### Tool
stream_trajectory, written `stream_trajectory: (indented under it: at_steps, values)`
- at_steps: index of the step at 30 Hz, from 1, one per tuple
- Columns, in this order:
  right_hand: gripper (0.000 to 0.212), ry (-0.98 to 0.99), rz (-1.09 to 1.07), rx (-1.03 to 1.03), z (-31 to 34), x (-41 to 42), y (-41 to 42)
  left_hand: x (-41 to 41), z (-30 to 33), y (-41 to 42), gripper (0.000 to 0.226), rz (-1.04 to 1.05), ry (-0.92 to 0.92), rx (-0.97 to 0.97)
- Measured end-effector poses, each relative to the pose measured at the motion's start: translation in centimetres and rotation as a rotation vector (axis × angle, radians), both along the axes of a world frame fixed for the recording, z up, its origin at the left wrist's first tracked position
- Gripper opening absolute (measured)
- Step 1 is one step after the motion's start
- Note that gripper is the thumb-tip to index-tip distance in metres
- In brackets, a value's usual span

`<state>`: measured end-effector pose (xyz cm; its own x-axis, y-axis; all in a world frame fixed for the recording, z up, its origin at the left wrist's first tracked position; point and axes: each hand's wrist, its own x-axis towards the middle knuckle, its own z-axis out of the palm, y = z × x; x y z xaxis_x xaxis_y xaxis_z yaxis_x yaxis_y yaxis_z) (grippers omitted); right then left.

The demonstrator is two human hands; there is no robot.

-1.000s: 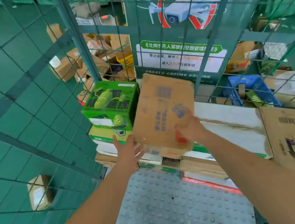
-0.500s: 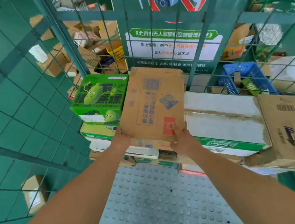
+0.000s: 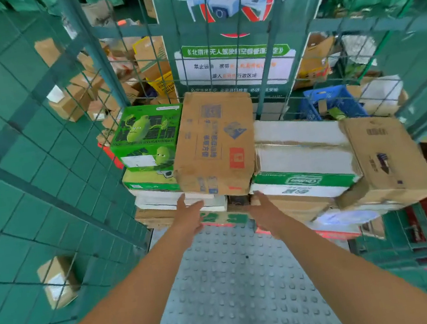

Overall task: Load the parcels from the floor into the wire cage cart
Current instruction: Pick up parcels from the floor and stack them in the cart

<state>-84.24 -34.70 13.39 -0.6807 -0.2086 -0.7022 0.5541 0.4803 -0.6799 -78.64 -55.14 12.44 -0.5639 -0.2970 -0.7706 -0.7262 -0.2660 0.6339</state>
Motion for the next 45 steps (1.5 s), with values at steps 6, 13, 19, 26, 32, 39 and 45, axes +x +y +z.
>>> stream_trajectory:
  at_steps: [6, 13, 19, 26, 32, 39, 45]
  values:
    - [0.035, -0.212, -0.265, -0.123, -0.1, 12.1, 1.7, 9.8, 1.3, 3.5, 0.010, -0.092, 0.062, 0.118]
    - [0.025, -0.258, -0.460, -0.152, 0.2, 28.4, 5.0, 22.7, 0.9, 7.9, 0.005, -0.257, 0.046, 0.209]
    - [0.029, -0.293, -0.674, -0.132, -0.5, 40.4, 10.0, 30.4, -0.1, 13.0, 0.006, -0.467, -0.046, 0.212]
    - [0.034, -0.311, -1.011, -0.142, -0.2, 51.9, 17.4, 36.5, -1.3, 22.3, 0.007, -0.796, -0.100, 0.210]
    - [0.031, -0.300, -1.319, -0.149, -0.6, 63.1, 24.8, 42.5, -2.4, 31.9, 0.008, -1.086, -0.153, 0.178]
    - [0.035, -0.327, -1.639, -0.208, -3.2, 78.1, 32.9, 52.9, -3.3, 44.2, 0.008, -1.452, -0.185, 0.092]
    - [0.034, -0.357, -1.819, -0.298, -5.4, 87.1, 38.1, 60.9, -4.0, 52.6, 0.013, -1.652, -0.194, 0.027]
